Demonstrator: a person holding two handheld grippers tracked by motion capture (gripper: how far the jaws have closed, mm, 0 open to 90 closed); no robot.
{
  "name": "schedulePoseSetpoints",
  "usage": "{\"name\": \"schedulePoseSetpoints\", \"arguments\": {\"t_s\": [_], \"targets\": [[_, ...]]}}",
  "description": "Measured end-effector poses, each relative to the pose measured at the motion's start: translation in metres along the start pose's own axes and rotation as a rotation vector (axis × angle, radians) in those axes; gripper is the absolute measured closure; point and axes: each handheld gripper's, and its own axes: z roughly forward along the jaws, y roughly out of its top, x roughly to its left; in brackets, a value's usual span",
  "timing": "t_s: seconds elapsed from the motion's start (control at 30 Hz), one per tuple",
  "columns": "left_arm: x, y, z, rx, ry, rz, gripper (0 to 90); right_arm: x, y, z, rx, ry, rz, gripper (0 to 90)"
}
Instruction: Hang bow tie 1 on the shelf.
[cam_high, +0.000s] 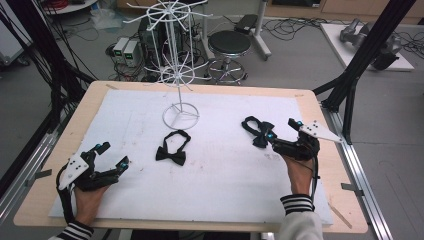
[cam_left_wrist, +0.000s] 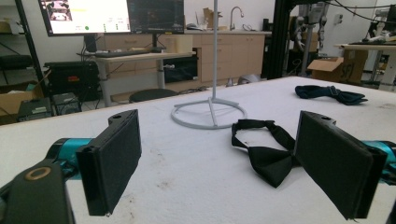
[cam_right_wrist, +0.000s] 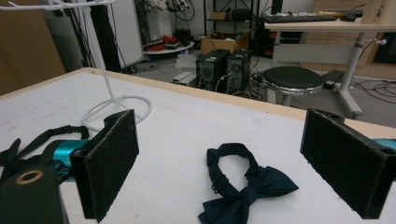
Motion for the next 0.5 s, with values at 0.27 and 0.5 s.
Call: {"name": "schedulePoseSetpoints", "arguments": {"t_s": [0.27,0.5], "targets": [[0.000,0.000,0.000,0.001,0.001,0.002,15.4,-0.011,0.016,0.019,0.072,0.010,0.016,10.8],[-0.001,0.000,0.000,0.001,0.000,0.003,15.4,-0.019,0.029,0.036,0.140,-0.005,0.020,10.8]]}}
